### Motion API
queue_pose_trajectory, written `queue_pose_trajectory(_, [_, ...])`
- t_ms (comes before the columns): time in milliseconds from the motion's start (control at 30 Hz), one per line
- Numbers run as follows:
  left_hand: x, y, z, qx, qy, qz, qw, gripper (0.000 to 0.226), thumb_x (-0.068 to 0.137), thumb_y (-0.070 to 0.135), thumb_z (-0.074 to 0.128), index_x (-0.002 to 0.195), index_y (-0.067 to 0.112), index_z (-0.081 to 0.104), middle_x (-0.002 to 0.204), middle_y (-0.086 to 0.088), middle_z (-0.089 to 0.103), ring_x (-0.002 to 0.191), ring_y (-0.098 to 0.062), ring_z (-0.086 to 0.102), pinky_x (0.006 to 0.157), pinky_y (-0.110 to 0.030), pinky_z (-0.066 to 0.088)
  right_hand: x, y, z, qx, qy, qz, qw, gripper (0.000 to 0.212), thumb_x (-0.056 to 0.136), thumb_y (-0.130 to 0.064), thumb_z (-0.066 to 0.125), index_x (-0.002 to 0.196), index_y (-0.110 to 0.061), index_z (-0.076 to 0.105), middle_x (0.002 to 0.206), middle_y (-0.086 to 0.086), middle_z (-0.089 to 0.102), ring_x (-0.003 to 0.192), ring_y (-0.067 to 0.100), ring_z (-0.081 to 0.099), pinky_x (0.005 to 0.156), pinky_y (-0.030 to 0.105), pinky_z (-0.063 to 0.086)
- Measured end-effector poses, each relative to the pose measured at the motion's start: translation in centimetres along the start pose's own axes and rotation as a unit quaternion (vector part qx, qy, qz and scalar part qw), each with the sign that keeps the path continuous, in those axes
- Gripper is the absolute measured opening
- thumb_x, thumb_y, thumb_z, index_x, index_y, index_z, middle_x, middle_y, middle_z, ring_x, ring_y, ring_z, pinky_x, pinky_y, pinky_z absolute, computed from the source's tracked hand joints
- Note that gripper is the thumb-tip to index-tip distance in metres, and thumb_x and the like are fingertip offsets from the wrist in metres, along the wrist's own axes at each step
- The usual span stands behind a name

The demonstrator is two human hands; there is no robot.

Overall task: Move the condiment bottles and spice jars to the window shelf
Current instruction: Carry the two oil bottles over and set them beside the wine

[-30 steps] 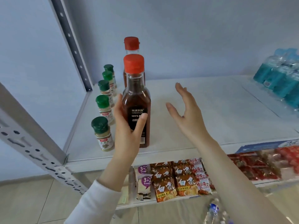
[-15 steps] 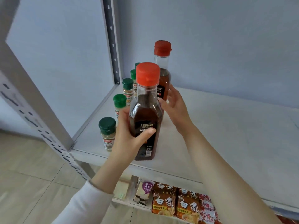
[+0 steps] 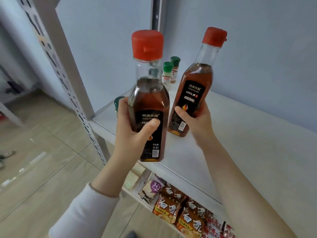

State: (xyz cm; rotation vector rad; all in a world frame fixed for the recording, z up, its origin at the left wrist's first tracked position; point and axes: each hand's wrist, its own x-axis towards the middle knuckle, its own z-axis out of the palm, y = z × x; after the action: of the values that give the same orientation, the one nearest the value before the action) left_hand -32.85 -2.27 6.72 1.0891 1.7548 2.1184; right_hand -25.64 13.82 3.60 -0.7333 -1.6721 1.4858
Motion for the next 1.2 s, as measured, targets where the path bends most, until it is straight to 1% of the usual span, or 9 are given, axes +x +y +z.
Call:
queue_pose_trajectory(133, [-1.4,2.1,-2.1,-0.018,0.041,0.034,0.998,0.033,0.065,0.041,0.052,0.093,0.025,0.042,0.076,0.027,0.062,0.071,0.007,0.061,0.059,-0.007,0.046,-2.8,-3.1,0.6,0.019,-0.070,-0.034,0.997,0.039,0.071,-0.028,0.074,0.102,-0.033,0.051,0.101,-0.009,0.066,0.091,0.005,0.066,0.078,0.024,0.055])
queue_pose_trajectory(233, [-2.1,3.1,-5.2,-0.017,0.088,0.046,0.995,0.037,0.070,0.043,0.051,0.098,0.021,0.045,0.083,0.013,0.060,0.075,0.003,0.061,0.064,-0.011,0.047,-5.0,-5.5,2.8,0.041,-0.119,-0.048,0.991,0.067,0.051,-0.066,0.075,0.103,-0.030,0.053,0.097,-0.007,0.070,0.093,0.015,0.068,0.080,0.033,0.056])
queue_pose_trajectory(300, [-2.4,3.5,-7.8,-0.004,0.117,0.049,0.992,0.043,0.071,0.044,0.050,0.102,0.015,0.044,0.086,0.009,0.057,0.076,0.002,0.060,0.065,-0.011,0.047,-6.4,-6.6,5.3,0.058,-0.155,-0.056,0.985,0.075,0.044,-0.075,0.070,0.101,-0.029,0.053,0.090,-0.010,0.072,0.088,0.013,0.069,0.075,0.031,0.056])
queue_pose_trajectory(400, [-2.7,3.9,-12.6,0.008,0.162,0.030,0.986,0.038,0.069,0.044,0.052,0.098,0.020,0.046,0.082,0.011,0.056,0.071,0.002,0.060,0.061,-0.012,0.047,-7.7,-6.8,10.7,0.082,-0.212,-0.027,0.973,0.087,0.041,-0.075,0.073,0.108,-0.023,0.054,0.100,0.003,0.071,0.093,0.024,0.068,0.081,0.043,0.055])
queue_pose_trajectory(567, [-2.9,3.2,-23.0,0.042,0.229,0.001,0.973,0.038,0.064,0.051,0.054,0.095,0.029,0.048,0.080,0.014,0.059,0.071,0.005,0.062,0.059,-0.011,0.048,-9.6,-6.2,22.7,0.072,-0.291,0.013,0.954,0.092,0.044,-0.069,0.075,0.116,-0.016,0.055,0.105,0.007,0.070,0.095,0.025,0.067,0.084,0.043,0.053])
queue_pose_trajectory(800, [-3.1,0.3,-39.5,0.072,0.301,-0.087,0.947,0.050,0.061,0.058,0.059,0.100,0.029,0.050,0.090,0.009,0.064,0.079,-0.003,0.065,0.068,-0.022,0.054,-13.1,-2.8,40.2,0.064,-0.397,0.094,0.911,0.044,0.068,-0.047,0.066,0.107,-0.029,0.056,0.098,-0.003,0.071,0.092,0.017,0.069,0.083,0.039,0.054])
queue_pose_trajectory(900, [-3.0,-1.2,-44.9,0.087,0.324,-0.121,0.934,0.054,0.067,0.055,0.069,0.106,0.022,0.049,0.090,0.008,0.064,0.079,-0.002,0.065,0.067,-0.020,0.053,-14.5,-1.7,46.6,0.059,-0.424,0.111,0.897,0.047,0.069,-0.047,0.067,0.110,-0.026,0.057,0.104,0.001,0.070,0.096,0.019,0.068,0.083,0.038,0.055])
queue_pose_trajectory(1033, [-1.8,-3.4,-50.6,0.093,0.362,-0.153,0.915,0.036,0.080,0.036,0.061,0.106,0.014,0.048,0.086,0.008,0.061,0.070,0.004,0.061,0.059,-0.010,0.049,-14.6,-0.1,53.8,0.051,-0.448,0.148,0.880,0.045,0.073,-0.041,0.064,0.113,-0.022,0.057,0.108,0.004,0.069,0.099,0.022,0.067,0.085,0.041,0.055])
queue_pose_trajectory(1200, [3.0,-7.6,-57.2,0.094,0.384,-0.179,0.901,0.037,0.080,0.036,0.062,0.107,0.015,0.048,0.087,0.007,0.062,0.070,0.004,0.062,0.059,-0.011,0.050,-11.1,1.9,62.2,0.062,-0.465,0.164,0.868,0.043,0.075,-0.040,0.067,0.113,-0.025,0.054,0.113,0.006,0.066,0.100,0.021,0.066,0.084,0.040,0.055])
